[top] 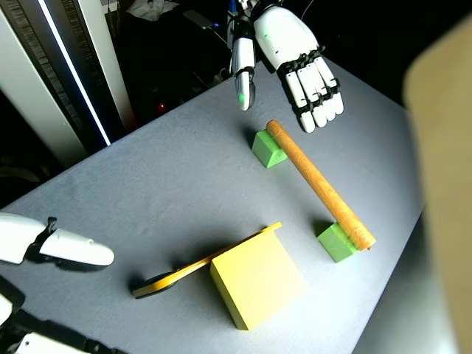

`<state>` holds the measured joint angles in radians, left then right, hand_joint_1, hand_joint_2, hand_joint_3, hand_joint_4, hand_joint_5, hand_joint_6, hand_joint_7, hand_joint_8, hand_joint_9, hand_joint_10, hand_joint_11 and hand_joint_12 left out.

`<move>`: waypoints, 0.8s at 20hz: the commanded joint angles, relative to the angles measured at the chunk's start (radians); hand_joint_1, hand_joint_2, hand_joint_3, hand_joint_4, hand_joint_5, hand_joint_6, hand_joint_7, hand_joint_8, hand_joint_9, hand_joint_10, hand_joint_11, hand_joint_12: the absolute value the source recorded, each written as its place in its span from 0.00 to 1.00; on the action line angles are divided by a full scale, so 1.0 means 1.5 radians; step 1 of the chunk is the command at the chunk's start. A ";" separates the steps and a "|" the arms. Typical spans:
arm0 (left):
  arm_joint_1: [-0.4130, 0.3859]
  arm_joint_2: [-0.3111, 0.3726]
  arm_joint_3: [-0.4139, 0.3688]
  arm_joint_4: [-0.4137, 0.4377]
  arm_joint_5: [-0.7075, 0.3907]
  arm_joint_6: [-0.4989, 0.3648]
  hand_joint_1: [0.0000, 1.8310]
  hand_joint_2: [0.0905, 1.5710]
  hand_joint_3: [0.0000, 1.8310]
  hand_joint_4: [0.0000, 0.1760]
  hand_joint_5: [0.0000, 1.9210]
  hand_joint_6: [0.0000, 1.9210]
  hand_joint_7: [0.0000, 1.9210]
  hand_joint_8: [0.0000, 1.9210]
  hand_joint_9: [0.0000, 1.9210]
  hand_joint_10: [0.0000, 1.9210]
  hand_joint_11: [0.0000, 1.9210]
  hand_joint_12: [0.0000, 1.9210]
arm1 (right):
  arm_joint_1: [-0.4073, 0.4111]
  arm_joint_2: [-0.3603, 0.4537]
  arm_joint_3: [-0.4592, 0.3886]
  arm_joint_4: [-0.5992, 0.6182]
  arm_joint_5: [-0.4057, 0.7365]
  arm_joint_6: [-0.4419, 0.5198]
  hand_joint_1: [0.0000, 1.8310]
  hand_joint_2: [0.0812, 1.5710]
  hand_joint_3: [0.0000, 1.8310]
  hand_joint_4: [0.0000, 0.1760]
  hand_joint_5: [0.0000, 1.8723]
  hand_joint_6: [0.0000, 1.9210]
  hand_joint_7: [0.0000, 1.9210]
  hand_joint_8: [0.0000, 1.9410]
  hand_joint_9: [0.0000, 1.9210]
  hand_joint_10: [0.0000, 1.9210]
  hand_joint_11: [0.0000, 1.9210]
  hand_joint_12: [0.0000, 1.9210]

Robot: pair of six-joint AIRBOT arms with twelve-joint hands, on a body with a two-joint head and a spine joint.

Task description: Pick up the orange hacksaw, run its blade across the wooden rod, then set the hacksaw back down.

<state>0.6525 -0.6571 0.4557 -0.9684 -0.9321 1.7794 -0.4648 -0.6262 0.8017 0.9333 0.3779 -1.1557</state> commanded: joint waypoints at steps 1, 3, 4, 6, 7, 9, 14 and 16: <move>0.005 0.006 0.000 0.038 -0.064 -0.008 0.00 0.79 0.00 0.00 0.08 0.00 0.07 0.00 0.04 0.00 0.00 0.01 | 0.012 -0.002 0.018 0.010 0.016 0.000 0.61 0.66 0.00 0.00 0.09 0.00 0.06 0.00 0.05 0.00 0.00 0.23; 0.044 0.002 -0.002 0.055 -0.102 -0.042 0.00 0.79 0.00 0.00 0.07 0.00 0.06 0.00 0.03 0.00 0.00 0.00 | 0.014 -0.022 0.047 0.064 -0.016 -0.001 0.66 0.63 0.00 0.00 0.06 0.00 0.03 0.00 0.03 0.00 0.00 0.15; 0.067 -0.004 -0.004 0.057 -0.136 -0.056 0.00 0.79 0.00 0.00 0.07 0.00 0.06 0.00 0.04 0.00 0.00 0.00 | 0.007 -0.032 0.053 0.073 -0.010 -0.002 0.68 0.61 0.00 0.00 0.07 0.00 0.03 0.00 0.03 0.00 0.00 0.16; 0.103 -0.015 -0.007 0.060 -0.190 -0.072 0.00 0.79 0.00 0.00 0.07 0.00 0.06 0.00 0.04 0.00 0.00 0.00 | 0.000 -0.038 0.053 0.076 -0.003 -0.004 0.68 0.63 0.00 0.00 0.07 0.00 0.02 0.00 0.01 0.00 0.00 0.12; 0.122 -0.021 -0.009 0.061 -0.215 -0.083 0.00 0.79 0.00 0.00 0.08 0.00 0.06 0.00 0.04 0.00 0.01 0.00 | -0.002 -0.040 0.053 0.086 -0.003 -0.004 0.68 0.63 0.00 0.00 0.06 0.00 0.01 0.00 0.00 0.00 0.00 0.09; 0.148 -0.041 -0.013 0.051 -0.263 -0.092 0.00 0.79 0.00 0.00 0.07 0.00 0.06 0.00 0.04 0.00 0.01 0.01 | -0.003 -0.044 0.056 0.114 -0.020 -0.004 0.69 0.64 0.00 0.00 0.04 0.00 0.01 0.00 0.00 0.00 0.00 0.08; 0.167 -0.096 -0.037 -0.014 -0.368 -0.053 0.00 0.79 0.00 0.00 0.06 0.00 0.04 0.00 0.03 0.00 0.00 0.00 | -0.004 -0.076 0.081 0.159 -0.058 -0.004 0.70 0.63 0.00 0.00 0.08 0.00 0.03 0.00 0.02 0.00 0.00 0.13; 0.167 -0.121 -0.042 -0.028 -0.394 -0.041 0.00 0.79 0.00 0.00 0.07 0.00 0.05 0.00 0.04 0.00 0.00 0.00 | -0.006 -0.095 0.097 0.175 -0.073 -0.004 0.69 0.65 0.00 0.00 0.06 0.00 0.01 0.00 0.01 0.00 0.00 0.07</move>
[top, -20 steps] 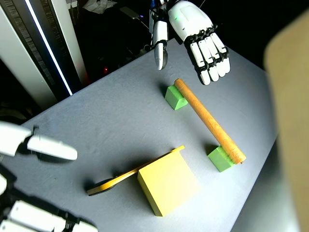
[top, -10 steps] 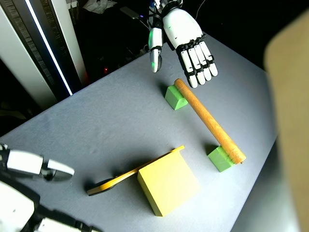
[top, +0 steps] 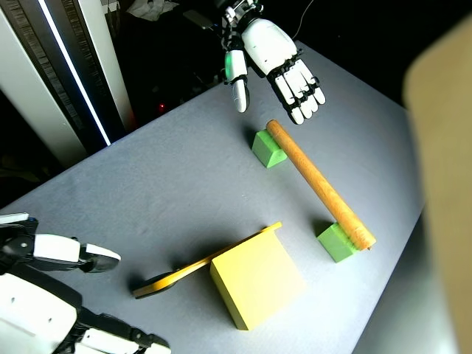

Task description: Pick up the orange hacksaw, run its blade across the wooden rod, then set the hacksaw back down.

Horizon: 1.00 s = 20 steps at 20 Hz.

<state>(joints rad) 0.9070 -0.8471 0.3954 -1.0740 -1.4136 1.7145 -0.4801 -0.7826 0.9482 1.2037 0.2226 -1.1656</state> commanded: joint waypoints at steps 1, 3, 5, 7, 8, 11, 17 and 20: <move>-0.003 -0.004 -0.004 0.036 -0.084 0.004 0.00 0.80 0.00 0.00 0.08 0.01 0.07 0.01 0.05 0.01 0.01 0.01 | 0.003 0.001 0.006 -0.002 0.029 0.003 0.69 0.65 0.00 0.00 0.07 0.00 0.02 0.00 0.01 0.00 0.00 0.08; -0.006 -0.024 -0.007 0.028 -0.104 0.004 0.00 0.80 0.00 0.00 0.09 0.01 0.07 0.01 0.05 0.01 0.02 0.01 | -0.002 -0.016 0.015 0.004 0.033 0.003 0.69 0.64 0.00 0.00 0.07 0.00 0.03 0.00 0.02 0.00 0.00 0.12; -0.007 -0.038 -0.011 0.025 -0.113 0.004 0.00 0.80 0.00 0.00 0.08 0.00 0.06 0.00 0.04 0.00 0.01 0.01 | -0.013 -0.034 0.021 0.004 0.051 0.003 0.69 0.65 0.00 0.00 0.08 0.00 0.03 0.00 0.02 0.00 0.00 0.13; -0.007 -0.047 -0.015 0.026 -0.114 0.004 0.00 0.81 0.00 0.00 0.10 0.00 0.09 0.00 0.06 0.00 0.02 0.02 | -0.019 -0.054 0.031 0.009 0.066 0.003 0.68 0.64 0.00 0.00 0.09 0.00 0.05 0.00 0.04 0.01 0.00 0.19; -0.003 -0.051 -0.017 0.036 -0.114 0.003 0.00 0.80 0.00 0.00 0.07 0.00 0.07 0.00 0.06 0.00 0.01 0.02 | -0.021 -0.066 0.037 0.015 0.074 0.003 0.69 0.64 0.00 0.00 0.11 0.01 0.06 0.00 0.05 0.01 0.00 0.21; -0.002 -0.061 -0.024 0.049 -0.114 -0.001 0.00 0.81 0.00 0.00 0.06 0.00 0.06 0.00 0.05 0.00 0.01 0.02 | -0.029 -0.092 0.044 0.016 0.094 0.004 0.69 0.65 0.00 0.00 0.09 0.00 0.05 0.00 0.04 0.00 0.00 0.21; -0.001 -0.095 -0.029 0.053 -0.114 -0.002 0.00 0.81 0.00 0.00 0.07 0.01 0.07 0.01 0.05 0.01 0.01 0.01 | -0.019 -0.122 0.050 0.068 0.112 0.005 0.67 0.66 0.00 0.00 0.10 0.00 0.06 0.00 0.06 0.00 0.00 0.27; 0.000 -0.110 -0.026 0.053 -0.114 -0.008 0.00 0.81 0.00 0.00 0.06 0.00 0.05 0.00 0.03 0.00 0.00 0.00 | -0.019 -0.137 0.052 0.069 0.118 0.004 0.67 0.66 0.00 0.00 0.12 0.00 0.08 0.00 0.07 0.00 0.00 0.31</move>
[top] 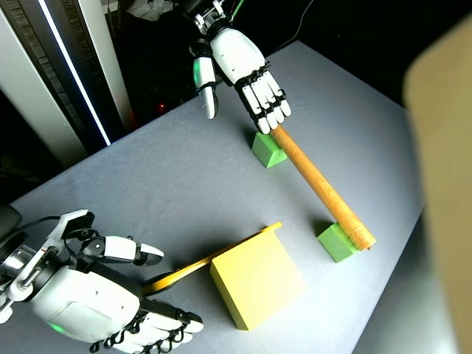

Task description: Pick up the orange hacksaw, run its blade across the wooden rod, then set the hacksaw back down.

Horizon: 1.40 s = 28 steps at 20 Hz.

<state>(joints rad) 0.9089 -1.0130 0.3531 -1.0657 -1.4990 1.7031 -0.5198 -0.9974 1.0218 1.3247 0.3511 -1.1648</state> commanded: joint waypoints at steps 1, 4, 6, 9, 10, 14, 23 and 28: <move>0.000 -0.003 0.004 0.047 -0.057 -0.004 0.00 0.81 0.00 0.00 0.06 0.00 0.05 0.00 0.03 0.00 0.00 0.00 | 0.006 0.000 0.003 -0.012 0.037 0.002 0.67 0.66 0.00 0.00 0.12 0.00 0.09 0.00 0.08 0.01 0.00 0.34; 0.005 -0.004 0.005 0.047 -0.057 -0.007 0.00 0.82 0.00 0.00 0.06 0.00 0.06 0.00 0.04 0.00 0.00 0.00 | 0.002 -0.014 0.007 -0.012 0.046 -0.001 0.67 0.66 0.00 0.00 0.16 0.01 0.11 0.01 0.10 0.01 0.00 0.38; 0.012 -0.004 0.006 0.047 -0.056 -0.012 0.00 0.82 0.00 0.00 0.08 0.01 0.07 0.01 0.05 0.01 0.02 0.01 | 0.002 -0.024 0.011 -0.012 0.053 -0.001 0.66 0.69 0.00 0.00 0.13 0.00 0.10 0.00 0.10 0.00 0.00 0.34; 0.018 -0.005 0.009 0.047 -0.056 -0.015 0.00 0.82 0.00 0.00 0.06 0.00 0.05 0.00 0.03 0.00 0.00 0.00 | 0.003 -0.033 0.016 -0.012 0.057 -0.001 0.66 0.68 0.00 0.00 0.15 0.01 0.12 0.00 0.11 0.01 0.00 0.39; 0.019 -0.005 0.012 0.047 -0.055 -0.017 0.00 0.81 0.00 0.00 0.06 0.00 0.05 0.00 0.03 0.00 0.00 0.00 | 0.004 -0.037 0.019 -0.012 0.057 -0.001 0.67 0.68 0.00 0.00 0.16 0.01 0.13 0.00 0.12 0.01 0.00 0.41; 0.019 -0.005 0.019 0.047 -0.045 -0.018 0.00 0.81 0.00 0.00 0.07 0.01 0.07 0.01 0.05 0.01 0.01 0.00 | 0.006 -0.040 0.022 -0.012 0.061 -0.001 0.68 0.69 0.00 0.00 0.16 0.00 0.13 0.00 0.12 0.01 0.00 0.39; 0.009 -0.005 0.033 0.047 -0.027 -0.017 0.00 0.81 0.00 0.00 0.06 0.00 0.06 0.00 0.04 0.00 0.01 0.01 | 0.010 -0.037 0.022 -0.012 0.061 -0.001 0.62 0.74 0.00 0.00 0.29 0.01 0.31 0.01 0.30 0.04 0.05 0.64; -0.009 0.000 0.037 0.040 -0.013 -0.005 0.00 0.81 0.00 0.00 0.05 0.00 0.04 0.00 0.02 0.00 0.00 0.00 | 0.009 -0.037 0.022 -0.012 0.064 -0.002 0.66 0.72 0.00 0.00 0.44 0.59 0.53 0.52 0.62 0.13 0.40 0.66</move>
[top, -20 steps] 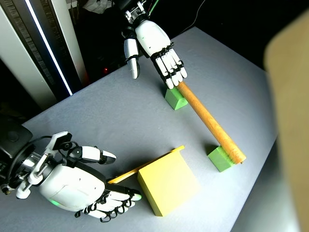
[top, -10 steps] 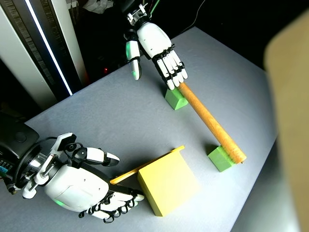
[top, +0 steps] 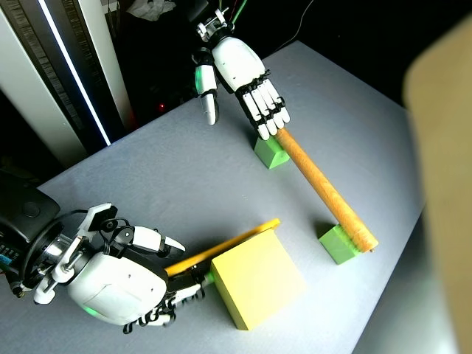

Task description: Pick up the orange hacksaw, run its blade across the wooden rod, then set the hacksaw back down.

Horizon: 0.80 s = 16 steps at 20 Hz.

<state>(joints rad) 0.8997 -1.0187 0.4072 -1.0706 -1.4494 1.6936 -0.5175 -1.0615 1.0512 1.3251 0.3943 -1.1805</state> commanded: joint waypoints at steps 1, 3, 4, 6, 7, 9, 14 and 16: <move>-0.006 0.005 0.002 0.042 -0.040 0.004 0.00 0.81 0.00 0.00 0.05 0.00 0.04 0.00 0.02 0.00 0.00 0.00 | 0.007 0.005 0.002 -0.012 0.036 0.008 0.67 0.71 0.00 0.00 0.46 0.57 0.54 0.50 0.63 0.13 0.42 0.65; -0.006 0.005 0.004 0.042 -0.039 0.004 0.00 0.81 0.00 0.00 0.07 0.01 0.06 0.01 0.04 0.01 0.01 0.00 | 0.006 0.005 0.002 -0.012 0.036 0.007 0.66 0.72 0.00 0.00 0.46 0.56 0.53 0.54 0.59 0.22 0.42 0.67; -0.006 0.005 0.006 0.042 -0.039 0.003 0.00 0.81 0.00 0.00 0.07 0.01 0.06 0.01 0.04 0.01 0.01 0.00 | 0.006 0.006 0.001 -0.013 0.035 0.005 0.66 0.72 0.00 0.00 0.46 0.57 0.52 0.55 0.58 0.27 0.43 0.67; -0.003 0.005 0.008 0.042 -0.038 0.000 0.00 0.81 0.00 0.00 0.06 0.00 0.05 0.00 0.04 0.01 0.00 0.00 | 0.006 0.011 -0.004 -0.016 0.030 0.001 0.66 0.72 0.00 0.00 0.46 0.57 0.52 0.55 0.57 0.29 0.44 0.66; -0.001 0.005 0.009 0.042 -0.038 -0.001 0.00 0.81 0.00 0.00 0.06 0.00 0.05 0.00 0.04 0.01 0.01 0.00 | 0.008 0.017 -0.012 -0.029 0.029 0.001 0.66 0.73 0.00 0.00 0.45 0.59 0.50 0.57 0.55 0.33 0.43 0.67; 0.003 0.005 0.010 0.042 -0.032 -0.003 0.00 0.81 0.00 0.00 0.07 0.01 0.07 0.01 0.05 0.01 0.02 0.01 | 0.015 0.030 -0.032 -0.058 0.031 0.001 0.66 0.73 0.00 0.00 0.45 0.59 0.50 0.57 0.54 0.35 0.42 0.68; 0.011 0.004 0.012 0.042 -0.013 -0.006 0.00 0.82 0.00 0.00 0.08 0.01 0.07 0.01 0.05 0.01 0.02 0.01 | 0.049 0.080 -0.090 -0.107 0.034 0.001 0.66 0.72 0.00 0.00 0.45 0.58 0.51 0.57 0.53 0.39 0.43 0.67; 0.013 0.003 0.012 0.042 -0.012 -0.007 0.00 0.81 0.00 0.00 0.09 0.01 0.07 0.01 0.06 0.01 0.02 0.02 | 0.071 0.100 -0.114 -0.137 0.045 -0.002 0.66 0.72 0.00 0.00 0.47 0.55 0.51 0.57 0.54 0.38 0.43 0.67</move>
<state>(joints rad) 0.9173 -1.0180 0.4229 -1.0542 -1.4204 1.6886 -0.4171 -0.9112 0.8730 1.1362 0.3988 -1.1957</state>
